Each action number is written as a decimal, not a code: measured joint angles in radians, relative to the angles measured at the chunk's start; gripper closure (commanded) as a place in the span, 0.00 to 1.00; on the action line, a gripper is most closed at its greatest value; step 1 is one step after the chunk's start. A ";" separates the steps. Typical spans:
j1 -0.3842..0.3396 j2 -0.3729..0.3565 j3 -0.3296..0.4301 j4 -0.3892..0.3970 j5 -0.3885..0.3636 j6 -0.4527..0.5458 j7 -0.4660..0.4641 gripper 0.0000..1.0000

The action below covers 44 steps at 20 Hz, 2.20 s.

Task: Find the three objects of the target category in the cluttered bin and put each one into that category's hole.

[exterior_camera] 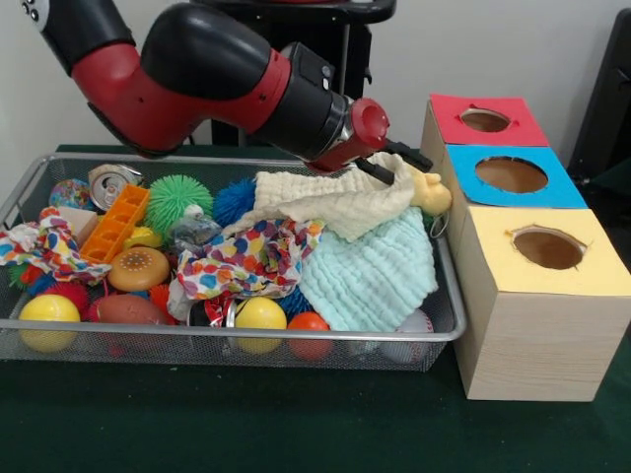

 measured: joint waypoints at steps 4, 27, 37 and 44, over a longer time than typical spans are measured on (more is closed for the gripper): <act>-0.001 -0.012 0.020 0.000 -0.050 0.000 0.000 0.00; 0.165 -0.548 -0.057 0.007 -0.318 -0.293 0.000 0.00; 0.280 -0.771 -0.211 0.120 -0.162 -0.297 0.017 0.00; 0.324 -0.810 -0.254 0.229 -0.080 -0.296 0.017 0.00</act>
